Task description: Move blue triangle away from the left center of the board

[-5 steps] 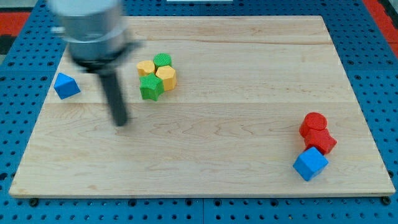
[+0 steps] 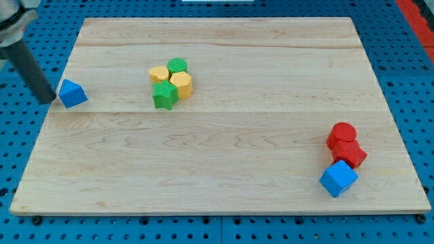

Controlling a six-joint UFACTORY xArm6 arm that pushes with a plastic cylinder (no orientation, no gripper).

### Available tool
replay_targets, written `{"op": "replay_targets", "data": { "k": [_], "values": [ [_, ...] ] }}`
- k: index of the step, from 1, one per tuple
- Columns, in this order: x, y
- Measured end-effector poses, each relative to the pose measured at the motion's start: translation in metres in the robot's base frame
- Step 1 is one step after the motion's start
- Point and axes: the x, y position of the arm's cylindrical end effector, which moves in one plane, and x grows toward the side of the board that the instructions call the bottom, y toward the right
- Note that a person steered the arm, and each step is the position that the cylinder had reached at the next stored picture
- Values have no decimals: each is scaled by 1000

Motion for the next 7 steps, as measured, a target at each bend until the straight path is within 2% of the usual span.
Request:
{"op": "replay_targets", "data": {
  "k": [1, 2, 3, 4, 6, 7],
  "values": [
    [-29, 5],
    [6, 39],
    [49, 25],
    [70, 48],
    [65, 141],
    [64, 154]
  ]
}}
